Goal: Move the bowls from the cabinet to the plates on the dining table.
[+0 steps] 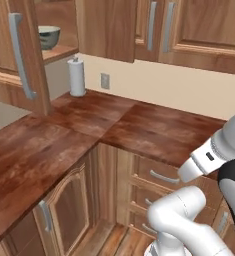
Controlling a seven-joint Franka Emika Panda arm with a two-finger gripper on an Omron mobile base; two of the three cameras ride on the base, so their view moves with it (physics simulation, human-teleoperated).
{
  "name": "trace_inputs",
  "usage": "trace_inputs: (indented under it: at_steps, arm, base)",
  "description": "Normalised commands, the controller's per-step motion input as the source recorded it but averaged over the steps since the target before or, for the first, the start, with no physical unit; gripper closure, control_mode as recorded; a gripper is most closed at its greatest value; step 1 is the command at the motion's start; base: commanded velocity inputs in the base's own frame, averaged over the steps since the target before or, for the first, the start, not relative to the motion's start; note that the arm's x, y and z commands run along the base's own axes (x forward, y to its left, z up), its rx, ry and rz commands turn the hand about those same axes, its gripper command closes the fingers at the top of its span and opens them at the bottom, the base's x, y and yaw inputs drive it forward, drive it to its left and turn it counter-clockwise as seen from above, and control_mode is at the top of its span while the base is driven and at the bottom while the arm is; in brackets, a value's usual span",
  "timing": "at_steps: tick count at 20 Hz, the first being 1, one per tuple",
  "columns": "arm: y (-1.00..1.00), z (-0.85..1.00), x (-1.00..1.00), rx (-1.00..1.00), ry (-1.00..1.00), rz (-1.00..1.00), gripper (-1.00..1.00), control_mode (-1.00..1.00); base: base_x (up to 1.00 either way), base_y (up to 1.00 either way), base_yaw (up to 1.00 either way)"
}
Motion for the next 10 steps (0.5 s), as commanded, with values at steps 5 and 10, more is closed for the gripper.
trace_inputs:
  at_steps: [5,10]
  arm:
    - [0.0,0.0,0.0,0.0,0.0,0.0,-1.0,1.0]
    - [0.0,0.0,0.0,0.0,0.0,0.0,-1.0,1.0]
  base:
    - [0.15,0.16,0.26]
    - [0.32,0.2,0.19]
